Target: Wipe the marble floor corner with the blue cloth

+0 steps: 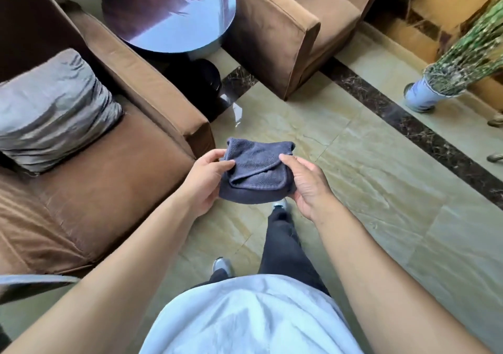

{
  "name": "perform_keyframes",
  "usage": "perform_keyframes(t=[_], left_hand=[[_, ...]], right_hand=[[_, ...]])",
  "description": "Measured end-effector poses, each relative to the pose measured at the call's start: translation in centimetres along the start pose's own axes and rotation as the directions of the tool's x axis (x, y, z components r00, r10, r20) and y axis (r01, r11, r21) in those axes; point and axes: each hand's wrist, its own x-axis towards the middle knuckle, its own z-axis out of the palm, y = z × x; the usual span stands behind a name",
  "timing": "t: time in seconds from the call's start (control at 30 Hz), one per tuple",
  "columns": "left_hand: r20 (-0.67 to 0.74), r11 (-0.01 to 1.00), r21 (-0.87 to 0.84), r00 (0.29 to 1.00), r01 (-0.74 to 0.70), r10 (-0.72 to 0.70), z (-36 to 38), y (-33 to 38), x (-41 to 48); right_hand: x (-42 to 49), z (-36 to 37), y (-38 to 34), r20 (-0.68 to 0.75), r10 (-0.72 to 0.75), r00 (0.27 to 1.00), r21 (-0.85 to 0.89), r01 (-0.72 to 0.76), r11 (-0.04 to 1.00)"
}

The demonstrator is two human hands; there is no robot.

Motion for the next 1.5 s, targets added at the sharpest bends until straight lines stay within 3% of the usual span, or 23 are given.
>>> perform_keyframes(t=[0.3, 0.47, 0.63, 0.8, 0.9, 1.03, 1.33, 1.4, 1.5], left_hand=[[-0.236, 0.992, -0.109, 0.971, -0.07, 0.042, 6.8, 11.8, 14.8], [-0.362, 0.966, -0.206, 0.929, -0.157, 0.073, 5.7, 17.2, 20.5], [-0.438, 0.946, -0.277, 0.899, -0.17, 0.033, 2.8, 21.3, 29.1], [-0.458, 0.938, -0.328, 0.887, -0.111, -0.056, -1.5, 26.2, 39.3], [-0.469, 0.949, -0.312, 0.877, -0.056, -0.102, -4.7, 30.0, 45.2], [-0.563, 0.954, -0.285, 0.821, -0.09, -0.091, -8.5, 34.9, 52.0], [-0.661, 0.884, -0.449, 0.713, -0.129, -0.232, -13.0, 35.2, 66.2], [-0.679, 0.881, -0.459, 0.685, -0.115, -0.264, -13.3, 34.1, 68.9], [-0.669, 0.89, -0.456, 0.662, -0.006, -0.338, -12.8, 33.8, 71.3]], right_hand=[[19.5, 3.4, -16.3, 0.188, -0.017, 0.982, -0.176, 0.05, 0.983], [27.0, 9.3, -21.9, 0.319, 0.032, 0.947, -0.267, 0.058, 0.962], [35.5, 15.8, -24.2, 0.358, 0.077, 0.93, -0.341, 0.054, 0.938], [44.9, 23.2, -26.2, 0.309, 0.131, 0.942, -0.429, 0.015, 0.903], [50.3, 28.4, -28.3, 0.296, 0.184, 0.937, -0.494, -0.014, 0.869], [56.6, 34.9, -30.5, 0.316, 0.229, 0.921, -0.554, -0.017, 0.832], [70.5, 41.9, -28.3, 0.316, 0.13, 0.94, -0.638, 0.109, 0.762], [73.5, 42.5, -27.1, 0.358, 0.166, 0.919, -0.713, 0.154, 0.684], [77.1, 43.7, -27.7, 0.322, 0.345, 0.882, -0.871, 0.133, 0.473]])
